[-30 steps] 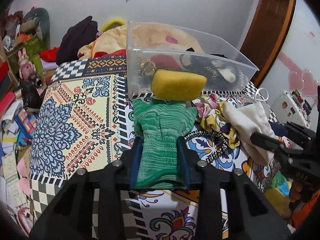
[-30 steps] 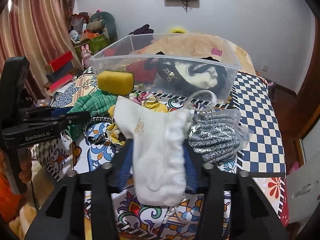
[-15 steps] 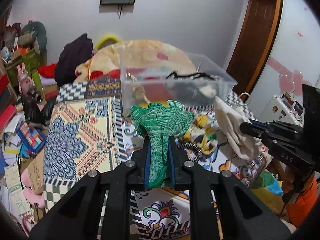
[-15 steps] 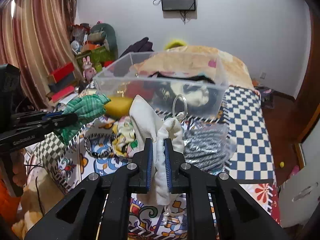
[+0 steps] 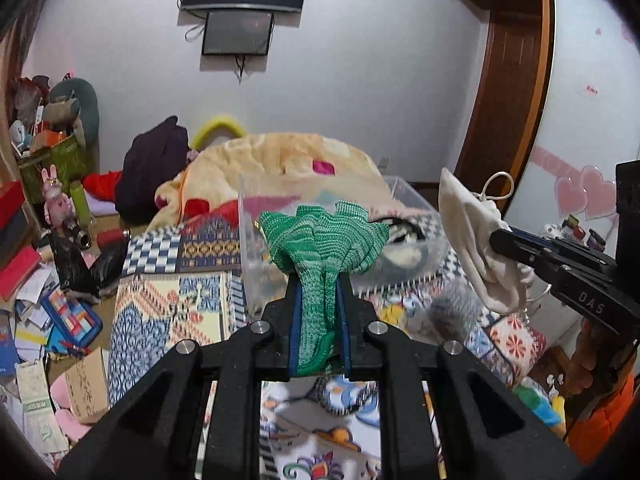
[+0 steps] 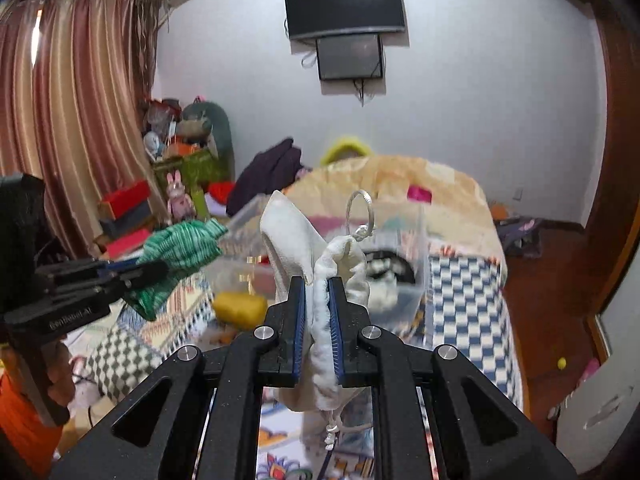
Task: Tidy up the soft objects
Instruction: 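Lower both held items into the clear box and open both tools, then grasp the yellow sponge with the left tool while the right tool grasps the bagged grey knit, then carry the sponge and bagged knit into the clear box and release both, then grasp the floral scrunchie with the right tool while the left tool grasps the beaded cord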
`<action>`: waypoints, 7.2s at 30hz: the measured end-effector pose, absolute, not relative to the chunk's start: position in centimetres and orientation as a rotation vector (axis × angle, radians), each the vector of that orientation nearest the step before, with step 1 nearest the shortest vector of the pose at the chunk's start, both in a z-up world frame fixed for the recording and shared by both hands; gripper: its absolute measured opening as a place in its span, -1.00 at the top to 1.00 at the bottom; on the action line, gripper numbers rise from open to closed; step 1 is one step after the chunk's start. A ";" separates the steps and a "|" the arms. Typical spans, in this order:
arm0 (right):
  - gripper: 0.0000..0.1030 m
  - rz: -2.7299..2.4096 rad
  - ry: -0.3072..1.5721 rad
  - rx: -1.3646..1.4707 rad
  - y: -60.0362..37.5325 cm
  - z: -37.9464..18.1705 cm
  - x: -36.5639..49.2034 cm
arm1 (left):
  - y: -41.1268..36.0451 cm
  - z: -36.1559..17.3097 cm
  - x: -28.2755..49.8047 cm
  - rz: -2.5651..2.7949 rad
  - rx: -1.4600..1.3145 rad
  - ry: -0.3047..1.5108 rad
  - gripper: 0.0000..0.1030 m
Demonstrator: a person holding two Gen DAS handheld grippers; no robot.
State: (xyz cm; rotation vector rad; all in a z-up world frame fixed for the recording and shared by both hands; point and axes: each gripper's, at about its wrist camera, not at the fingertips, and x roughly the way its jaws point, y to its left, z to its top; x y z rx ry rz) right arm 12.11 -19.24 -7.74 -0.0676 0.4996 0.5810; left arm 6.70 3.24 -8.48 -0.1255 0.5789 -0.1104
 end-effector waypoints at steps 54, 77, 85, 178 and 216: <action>0.31 0.498 0.664 -0.122 -12.0 -11.3 21.7 | 3.1 -11.7 19.9 0.001 -0.096 0.693 -0.08; -0.47 0.487 0.472 -0.101 -17.5 -7.1 15.9 | 4.0 -7.2 12.0 -0.062 -0.109 0.553 -0.64; -0.50 0.447 0.580 -0.111 -19.0 -10.6 16.2 | 4.1 -11.6 11.7 -0.018 -0.113 0.651 -0.68; 0.22 0.476 0.656 -0.074 -14.9 -12.5 21.7 | 1.1 -13.3 20.2 -0.082 -0.145 0.709 -0.10; -0.45 0.589 0.676 -0.137 -13.8 -14.3 15.4 | 3.1 -15.1 8.8 -0.114 -0.114 0.782 -0.63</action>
